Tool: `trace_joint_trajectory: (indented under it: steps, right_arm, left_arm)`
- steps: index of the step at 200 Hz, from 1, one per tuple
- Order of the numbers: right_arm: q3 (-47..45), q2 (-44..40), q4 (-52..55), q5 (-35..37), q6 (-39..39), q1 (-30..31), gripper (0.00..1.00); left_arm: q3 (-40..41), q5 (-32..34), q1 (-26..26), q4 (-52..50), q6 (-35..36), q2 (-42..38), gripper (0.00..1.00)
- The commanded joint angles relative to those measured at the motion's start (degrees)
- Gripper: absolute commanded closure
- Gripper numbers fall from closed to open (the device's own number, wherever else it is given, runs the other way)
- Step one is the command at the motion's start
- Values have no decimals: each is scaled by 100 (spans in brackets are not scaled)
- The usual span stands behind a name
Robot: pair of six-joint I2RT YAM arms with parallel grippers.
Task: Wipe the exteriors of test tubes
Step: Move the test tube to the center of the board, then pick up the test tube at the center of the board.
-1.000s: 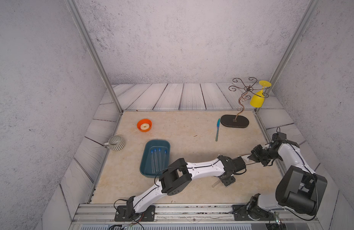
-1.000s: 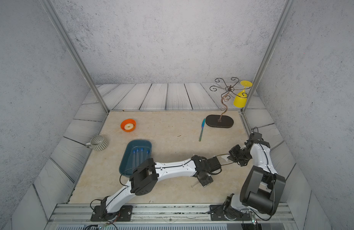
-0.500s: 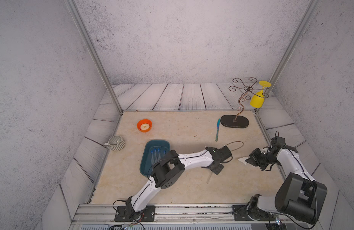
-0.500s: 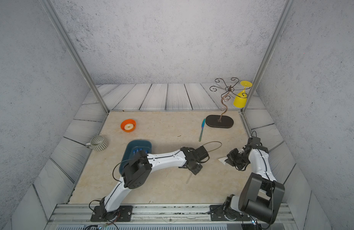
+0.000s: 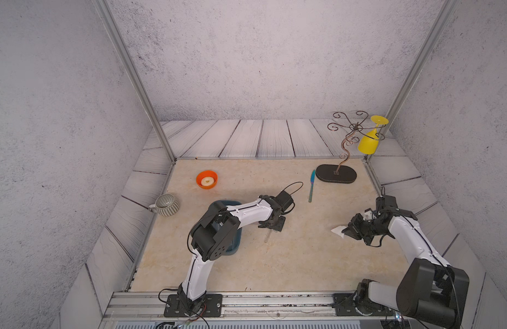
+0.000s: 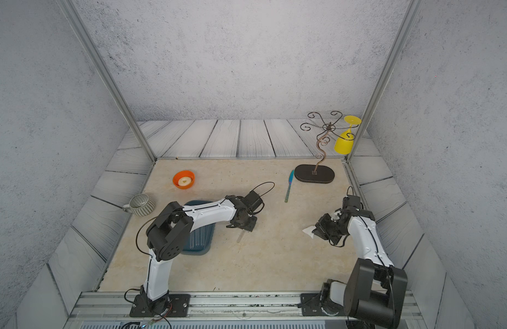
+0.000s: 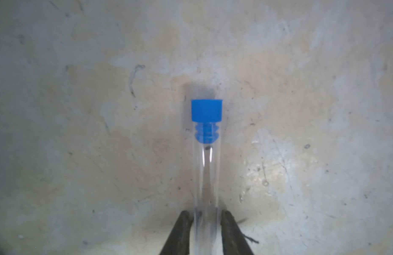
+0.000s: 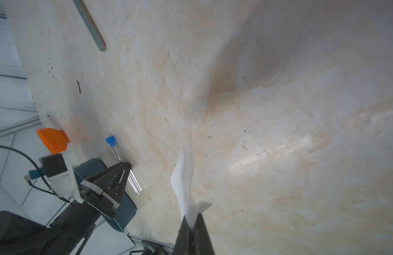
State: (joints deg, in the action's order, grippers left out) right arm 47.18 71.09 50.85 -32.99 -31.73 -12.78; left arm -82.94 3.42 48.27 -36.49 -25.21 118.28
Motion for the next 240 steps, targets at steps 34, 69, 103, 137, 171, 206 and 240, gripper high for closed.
trace_joint_trajectory:
  steps: [34, 69, 103, 137, 171, 206, 240]
  right_arm:
    - [-111, -531, 444, 120, 170, 478, 94]
    - [-113, -706, 623, 105, 280, 504, 94]
    - [-79, -711, 663, 91, 325, 546, 94]
    - [-1, -667, 672, 83, 334, 599, 95]
    - [71, -644, 639, 18, 300, 724, 94]
    - [183, -606, 331, -286, 161, 1327, 94]
    - [400, -468, -244, -415, -185, 2311, 95]
  left_arm:
    - [-514, 373, -90, -842, -125, 606, 57]
    - [-910, 428, -189, -940, -73, 927, 60]
    - [-1234, 404, -265, -1021, 46, 1165, 72]
    - [-1278, 374, -266, -1064, 60, 1190, 86]
    - [-1258, 193, -266, -1125, 115, 1062, 87]
    - [-1410, -165, -339, -1406, 166, 696, 87]
    - [-1608, -744, -543, -1885, 70, 108, 87]
